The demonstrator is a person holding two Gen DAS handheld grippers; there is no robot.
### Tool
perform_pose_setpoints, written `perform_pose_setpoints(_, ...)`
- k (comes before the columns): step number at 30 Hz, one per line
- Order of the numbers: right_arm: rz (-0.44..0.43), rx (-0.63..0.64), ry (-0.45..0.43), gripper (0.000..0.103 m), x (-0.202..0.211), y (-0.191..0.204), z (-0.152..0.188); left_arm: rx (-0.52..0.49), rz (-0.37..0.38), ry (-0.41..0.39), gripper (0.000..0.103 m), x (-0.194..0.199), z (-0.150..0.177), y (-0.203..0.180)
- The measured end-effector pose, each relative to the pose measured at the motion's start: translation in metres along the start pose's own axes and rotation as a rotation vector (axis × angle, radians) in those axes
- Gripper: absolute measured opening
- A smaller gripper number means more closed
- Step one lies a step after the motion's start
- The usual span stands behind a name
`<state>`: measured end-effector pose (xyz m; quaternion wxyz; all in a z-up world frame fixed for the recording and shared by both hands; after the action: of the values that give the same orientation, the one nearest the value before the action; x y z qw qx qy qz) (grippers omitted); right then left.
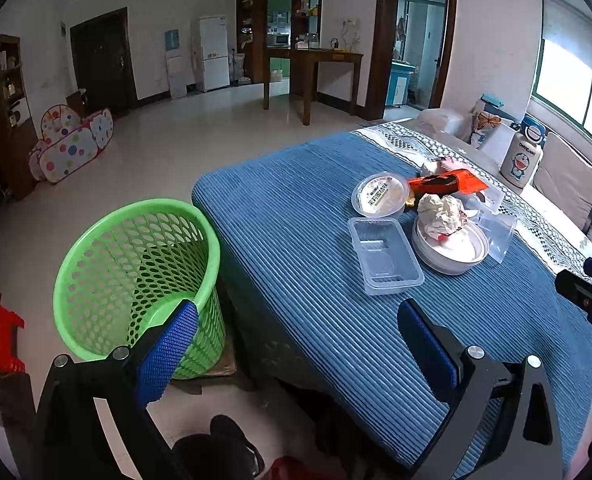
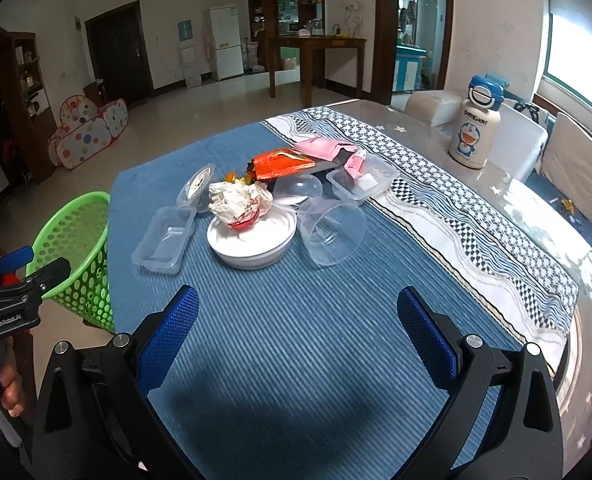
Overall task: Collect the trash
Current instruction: 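Grasp the crumpled paper ball with the right tool while the left tool grasps the clear plastic tray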
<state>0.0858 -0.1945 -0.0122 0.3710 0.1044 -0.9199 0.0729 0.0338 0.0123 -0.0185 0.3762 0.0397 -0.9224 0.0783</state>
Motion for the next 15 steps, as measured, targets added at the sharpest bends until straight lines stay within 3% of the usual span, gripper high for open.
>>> perform_pose_setpoints(15, -0.123, 0.061, 0.039, 0.098, -0.052, 0.016, -0.034, 0.019, -0.015, 0.032, 0.097, -0.015, -0.005, 0.007)
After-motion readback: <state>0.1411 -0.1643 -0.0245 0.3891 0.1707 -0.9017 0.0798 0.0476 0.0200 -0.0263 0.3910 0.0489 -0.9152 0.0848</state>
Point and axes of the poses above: each gripper's, at about its wrist camera, not at the fingertips, and x roughly against the way its jaws point, y to its left, z to its underside, the point moved 2 cm from there along -x, roughly the way its jaws point, and after that the axes turned 7 degrees about x, right-handed, at the moved point
